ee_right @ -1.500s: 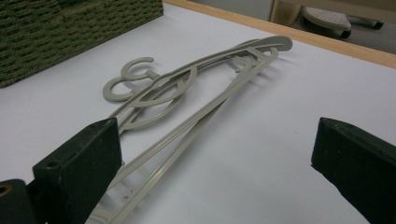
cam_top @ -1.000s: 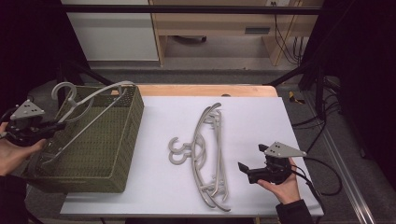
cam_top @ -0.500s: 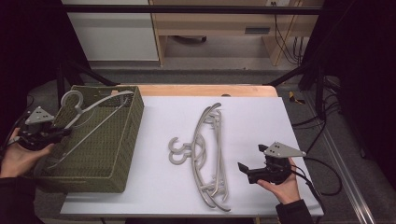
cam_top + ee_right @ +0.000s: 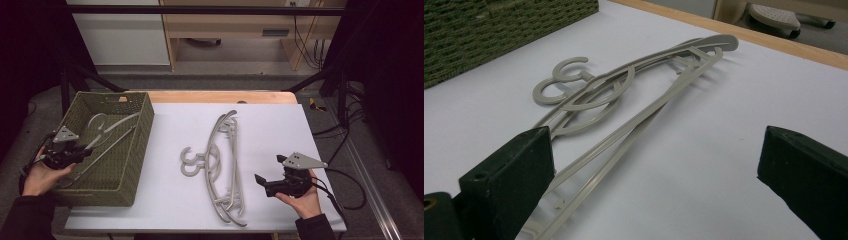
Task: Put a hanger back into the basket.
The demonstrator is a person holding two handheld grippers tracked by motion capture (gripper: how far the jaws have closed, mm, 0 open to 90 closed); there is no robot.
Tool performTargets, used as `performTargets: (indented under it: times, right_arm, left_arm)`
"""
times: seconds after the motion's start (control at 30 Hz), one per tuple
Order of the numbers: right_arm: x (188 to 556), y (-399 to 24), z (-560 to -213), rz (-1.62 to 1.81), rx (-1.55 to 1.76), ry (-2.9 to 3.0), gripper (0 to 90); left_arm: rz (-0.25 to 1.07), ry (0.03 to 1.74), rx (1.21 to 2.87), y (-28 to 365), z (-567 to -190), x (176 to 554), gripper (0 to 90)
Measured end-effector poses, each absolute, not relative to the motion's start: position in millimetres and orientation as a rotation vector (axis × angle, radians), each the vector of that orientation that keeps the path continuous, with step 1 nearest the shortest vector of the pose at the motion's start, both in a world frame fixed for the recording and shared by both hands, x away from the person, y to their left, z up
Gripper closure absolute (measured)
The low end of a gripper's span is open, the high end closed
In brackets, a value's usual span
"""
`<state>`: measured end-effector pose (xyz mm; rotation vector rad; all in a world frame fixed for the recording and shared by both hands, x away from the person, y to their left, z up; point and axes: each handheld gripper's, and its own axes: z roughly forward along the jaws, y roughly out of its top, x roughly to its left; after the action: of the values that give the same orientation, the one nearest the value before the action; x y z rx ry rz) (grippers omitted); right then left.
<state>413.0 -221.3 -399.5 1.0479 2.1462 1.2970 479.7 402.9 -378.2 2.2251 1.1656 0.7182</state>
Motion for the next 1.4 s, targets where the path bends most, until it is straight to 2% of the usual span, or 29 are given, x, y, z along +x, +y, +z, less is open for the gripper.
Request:
performTargets:
  times: [0.4, 0.63, 0.8, 1.1, 1.4]
  right_arm:
    - [411.2, -222.4, -396.8, 1.307, 1.047, 2.138, 2.1]
    - [410.3, -222.5, -392.6, 1.330, 1.049, 2.120, 2.3]
    - [409.0, -219.2, -388.3, 1.340, 1.046, 2.112, 2.2]
    - [408.7, -214.6, -383.7, 1.357, 1.050, 2.104, 2.2]
    - [408.8, -212.2, -380.9, 1.356, 1.061, 2.091, 2.2]
  left_arm:
    - [0.735, 1.106, 2.104, 393.9, -349.8, 458.2, 50.6]
    - [0.747, 1.027, 1.991, 370.6, -333.2, 441.2, 34.7]
    - [0.740, 0.956, 1.975, 350.0, -328.6, 430.9, 25.1]
    - [0.681, 0.855, 1.929, 301.7, -332.5, 415.6, 15.2]
    - [0.613, 0.792, 1.914, 261.0, -351.9, 406.4, 11.7]
